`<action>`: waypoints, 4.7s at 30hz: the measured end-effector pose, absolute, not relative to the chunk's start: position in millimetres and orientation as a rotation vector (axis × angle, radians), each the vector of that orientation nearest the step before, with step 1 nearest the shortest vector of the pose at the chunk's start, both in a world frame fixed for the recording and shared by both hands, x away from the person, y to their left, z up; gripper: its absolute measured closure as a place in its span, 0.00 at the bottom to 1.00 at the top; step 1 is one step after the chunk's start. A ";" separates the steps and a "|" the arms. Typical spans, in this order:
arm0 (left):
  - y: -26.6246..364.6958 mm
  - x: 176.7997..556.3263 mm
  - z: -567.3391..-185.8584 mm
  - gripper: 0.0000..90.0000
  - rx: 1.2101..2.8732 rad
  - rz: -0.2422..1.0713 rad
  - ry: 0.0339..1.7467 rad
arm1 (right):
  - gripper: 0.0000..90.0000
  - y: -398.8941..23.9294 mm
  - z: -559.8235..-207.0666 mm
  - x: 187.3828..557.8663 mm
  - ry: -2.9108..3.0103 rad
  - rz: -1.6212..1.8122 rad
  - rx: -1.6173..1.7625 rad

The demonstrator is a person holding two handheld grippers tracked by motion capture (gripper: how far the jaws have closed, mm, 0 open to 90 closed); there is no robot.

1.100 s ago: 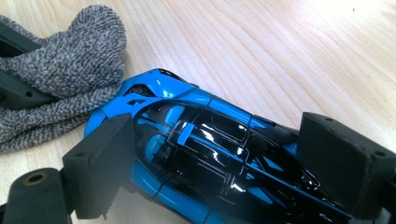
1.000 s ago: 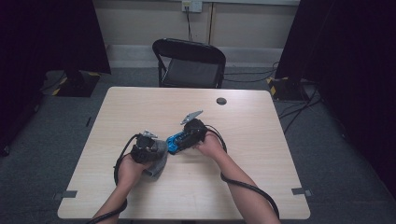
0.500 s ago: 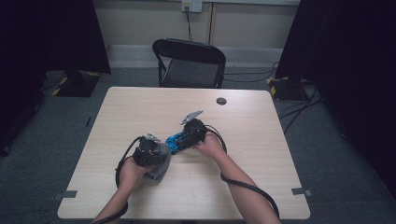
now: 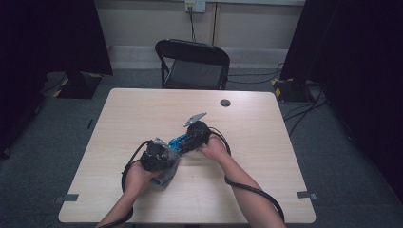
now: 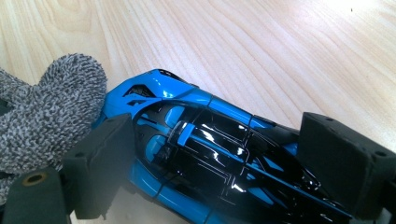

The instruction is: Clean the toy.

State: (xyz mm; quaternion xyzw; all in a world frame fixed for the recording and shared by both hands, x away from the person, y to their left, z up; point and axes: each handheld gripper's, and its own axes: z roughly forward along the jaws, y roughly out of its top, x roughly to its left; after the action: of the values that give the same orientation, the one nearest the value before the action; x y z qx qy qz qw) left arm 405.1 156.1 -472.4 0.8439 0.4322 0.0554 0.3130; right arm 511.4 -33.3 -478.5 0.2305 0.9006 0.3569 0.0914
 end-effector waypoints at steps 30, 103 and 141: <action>134.1 404.5 -473.5 0.82 2.244 0.119 1.065 | 0.12 -34.1 -479.2 510.9 2.669 1.072 0.687; 125.2 561.3 -461.3 0.50 2.210 0.334 0.992 | 0.13 -42.2 -486.3 509.8 2.619 1.186 0.652; 127.3 548.2 -471.3 0.85 2.409 0.245 0.909 | 0.13 -42.3 -486.8 509.1 2.617 1.194 0.653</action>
State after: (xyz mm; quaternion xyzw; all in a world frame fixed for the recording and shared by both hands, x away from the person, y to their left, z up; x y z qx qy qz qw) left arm 548.2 127.3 -471.3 0.8957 0.3379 0.0911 0.2742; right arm 509.1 -42.3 -486.8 0.2203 0.8831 0.4031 0.0958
